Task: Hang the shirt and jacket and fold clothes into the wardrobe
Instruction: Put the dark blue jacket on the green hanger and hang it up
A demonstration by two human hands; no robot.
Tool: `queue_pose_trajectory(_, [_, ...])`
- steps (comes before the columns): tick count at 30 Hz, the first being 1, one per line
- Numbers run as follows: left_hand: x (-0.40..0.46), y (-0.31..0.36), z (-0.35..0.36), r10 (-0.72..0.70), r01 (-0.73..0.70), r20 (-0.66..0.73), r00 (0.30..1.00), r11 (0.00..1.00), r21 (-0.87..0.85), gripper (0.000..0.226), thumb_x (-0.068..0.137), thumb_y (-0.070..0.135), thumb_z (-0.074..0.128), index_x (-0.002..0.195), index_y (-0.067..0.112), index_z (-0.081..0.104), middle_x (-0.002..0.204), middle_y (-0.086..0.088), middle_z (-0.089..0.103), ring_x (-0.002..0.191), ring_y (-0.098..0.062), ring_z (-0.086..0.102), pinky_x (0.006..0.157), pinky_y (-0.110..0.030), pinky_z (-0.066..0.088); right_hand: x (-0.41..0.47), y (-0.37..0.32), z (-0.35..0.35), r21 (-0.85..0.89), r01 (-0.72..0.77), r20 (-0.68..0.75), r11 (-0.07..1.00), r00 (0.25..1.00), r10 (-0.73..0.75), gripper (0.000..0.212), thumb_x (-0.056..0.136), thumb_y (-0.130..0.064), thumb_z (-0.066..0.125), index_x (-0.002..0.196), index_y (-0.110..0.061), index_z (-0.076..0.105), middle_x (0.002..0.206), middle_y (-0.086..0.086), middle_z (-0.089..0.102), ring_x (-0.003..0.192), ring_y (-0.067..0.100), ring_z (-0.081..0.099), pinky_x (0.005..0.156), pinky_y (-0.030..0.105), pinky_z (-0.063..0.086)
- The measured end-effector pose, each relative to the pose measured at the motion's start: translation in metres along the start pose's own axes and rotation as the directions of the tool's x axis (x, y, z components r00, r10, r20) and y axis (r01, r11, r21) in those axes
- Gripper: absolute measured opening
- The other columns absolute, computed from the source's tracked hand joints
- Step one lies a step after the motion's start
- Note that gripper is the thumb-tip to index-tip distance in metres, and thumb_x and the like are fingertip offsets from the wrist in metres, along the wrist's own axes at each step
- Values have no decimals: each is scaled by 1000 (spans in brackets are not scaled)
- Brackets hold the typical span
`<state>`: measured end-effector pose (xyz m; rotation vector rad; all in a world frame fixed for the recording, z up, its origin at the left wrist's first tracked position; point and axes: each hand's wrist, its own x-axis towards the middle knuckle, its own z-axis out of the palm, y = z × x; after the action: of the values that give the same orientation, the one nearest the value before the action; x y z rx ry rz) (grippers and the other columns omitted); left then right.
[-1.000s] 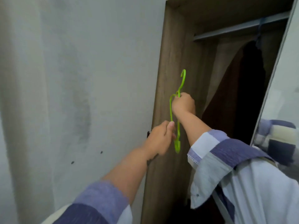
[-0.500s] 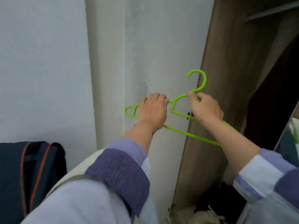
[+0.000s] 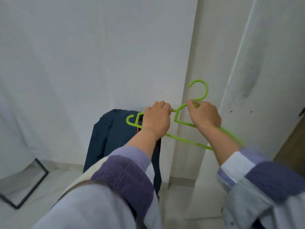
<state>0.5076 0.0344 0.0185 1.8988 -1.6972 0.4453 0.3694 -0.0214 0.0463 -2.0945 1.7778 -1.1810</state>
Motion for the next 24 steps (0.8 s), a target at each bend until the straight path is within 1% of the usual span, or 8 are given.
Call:
queue_pose_trajectory(5, [-1,-53,3,-83,83,86,993,997,6,36,104,27,23,110,12,55,113,-4,56,108,-25,48,84,-36,34,-8,-26,56,16,-10,48,1000,999,9,47,89,-50,36,75,-14,63,85,10,65,82,34,56,65,31,39])
queue_pose_trajectory(9, [15,-87,20,-179,189,212,961,982,-28,35,103,26,26,106,10,57,109,-7,56,107,-27,51,85,-40,42,2,-35,99,18,-14,106,1000,994,12,47,89,-46,36,62,-13,54,64,3,52,71,31,51,58,30,36])
queue_pose_trajectory(11, [28,-105,35,-241,266,236,941,961,-80,35,102,26,27,103,8,58,107,-9,56,104,-27,52,81,-38,42,11,-35,122,30,-11,127,1000,992,7,47,87,-46,36,56,-13,49,61,3,51,68,30,52,53,28,35])
queue_pose_trajectory(13, [44,-123,52,-296,325,249,922,942,-84,34,101,26,29,108,9,57,111,-9,56,106,-27,51,83,-40,44,22,-32,148,51,-11,159,999,987,3,48,86,-47,36,55,-13,48,58,2,52,63,28,53,50,27,35])
queue_pose_trajectory(16, [71,-147,79,-372,399,279,885,916,-45,30,98,25,34,115,12,55,118,-8,53,113,-26,48,88,-42,45,40,-27,185,62,-18,198,998,980,5,48,86,-48,36,53,-14,47,60,3,57,63,28,56,52,28,38])
queue_pose_trajectory(18, [91,-161,98,-422,442,293,858,897,-1,29,98,25,36,117,13,53,121,-8,51,117,-27,46,90,-43,45,55,-27,209,74,-25,226,997,974,8,48,85,-48,37,51,-15,46,58,1,55,63,28,56,52,28,37])
queue_pose_trajectory(22, [126,-182,141,-482,464,348,804,875,139,39,96,33,38,128,11,46,131,-9,47,124,-28,41,94,-42,39,84,-25,252,104,-10,267,994,963,-19,48,87,-48,38,54,-15,49,53,0,55,58,24,54,52,30,40])
queue_pose_trajectory(24, [143,-189,158,-516,472,402,757,856,212,46,94,39,39,130,11,46,131,-9,49,123,-28,44,94,-40,38,94,-20,271,102,1,264,995,964,-28,49,88,-49,38,55,-14,50,54,2,55,59,25,54,52,30,40])
